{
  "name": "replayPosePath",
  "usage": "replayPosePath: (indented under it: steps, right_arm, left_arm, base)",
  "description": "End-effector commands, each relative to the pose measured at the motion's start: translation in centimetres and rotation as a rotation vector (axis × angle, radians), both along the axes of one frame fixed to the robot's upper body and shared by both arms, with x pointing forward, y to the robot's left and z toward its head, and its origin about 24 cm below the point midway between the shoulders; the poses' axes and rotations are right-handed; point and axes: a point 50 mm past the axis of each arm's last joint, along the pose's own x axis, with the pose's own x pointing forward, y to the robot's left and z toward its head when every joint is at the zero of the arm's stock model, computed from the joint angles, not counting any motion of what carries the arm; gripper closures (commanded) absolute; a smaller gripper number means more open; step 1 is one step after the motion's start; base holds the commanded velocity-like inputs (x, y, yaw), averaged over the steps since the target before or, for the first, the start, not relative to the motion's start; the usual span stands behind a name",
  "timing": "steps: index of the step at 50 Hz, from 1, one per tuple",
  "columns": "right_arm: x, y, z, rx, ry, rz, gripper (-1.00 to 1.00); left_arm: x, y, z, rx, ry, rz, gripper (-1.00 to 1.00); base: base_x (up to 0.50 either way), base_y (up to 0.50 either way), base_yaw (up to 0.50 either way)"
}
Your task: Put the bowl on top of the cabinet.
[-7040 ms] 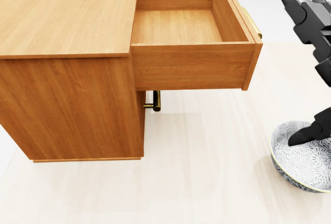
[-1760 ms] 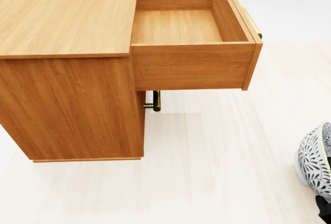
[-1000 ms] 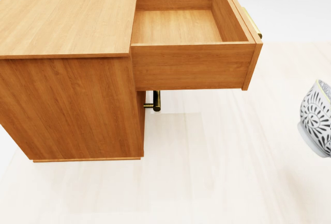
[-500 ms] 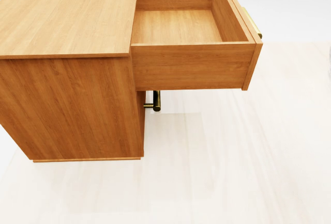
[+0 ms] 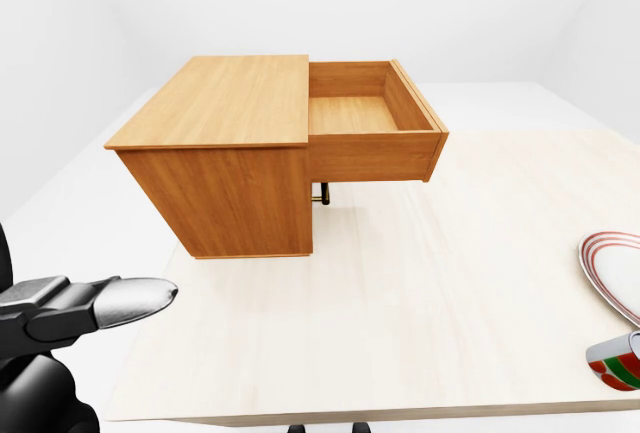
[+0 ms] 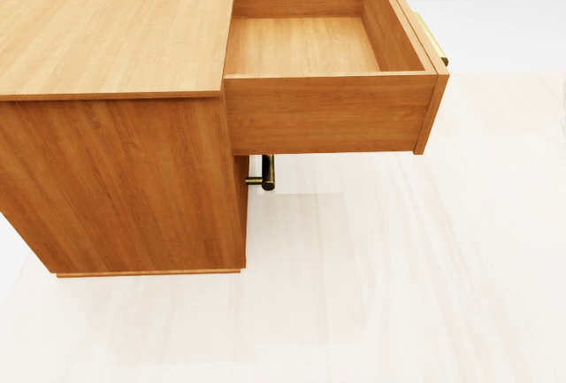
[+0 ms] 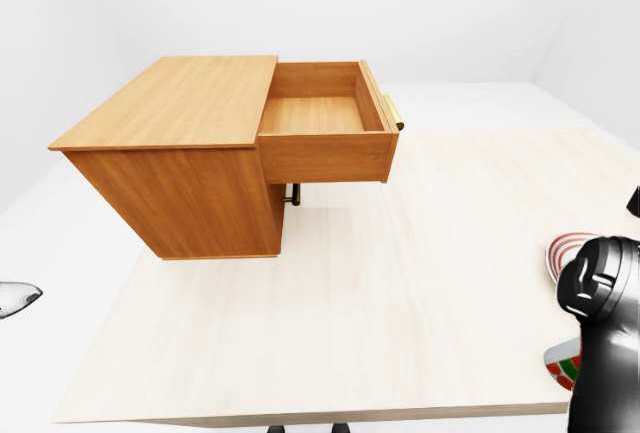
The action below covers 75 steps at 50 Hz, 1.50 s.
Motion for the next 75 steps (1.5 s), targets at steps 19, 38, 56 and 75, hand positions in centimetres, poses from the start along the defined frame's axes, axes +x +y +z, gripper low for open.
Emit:
replayPosePath:
  steps: [19, 38, 56, 75]
  right_arm:
    - [1.5, 10.8, 10.3, 0.013, -0.028, 0.190, 0.95]
    - [2.9, 18.9, 10.2, -0.046, 0.071, 0.397, 0.95]
    - [4.6, 26.4, 7.1, -0.076, 0.181, 0.610, 0.95]
    - [1.8, 34.9, 5.5, -0.179, 0.125, 0.841, 0.95]
  left_arm:
    - [0.0, -0.4, -0.1, 0.036, 0.012, -0.012, -1.00]
    - [-0.1, -0.7, -0.1, 0.045, 0.006, -0.018, -1.00]
    - [0.3, -0.8, -0.3, 0.051, 0.023, -0.023, -1.00]
    - [0.1, -1.1, -0.3, 0.065, 0.017, -0.030, -1.00]
  base:
    - [0.00, 0.00, 0.00]
    - [0.00, 0.00, 0.00]
    - [0.00, 0.00, 0.00]
    - [0.00, 0.00, 0.00]
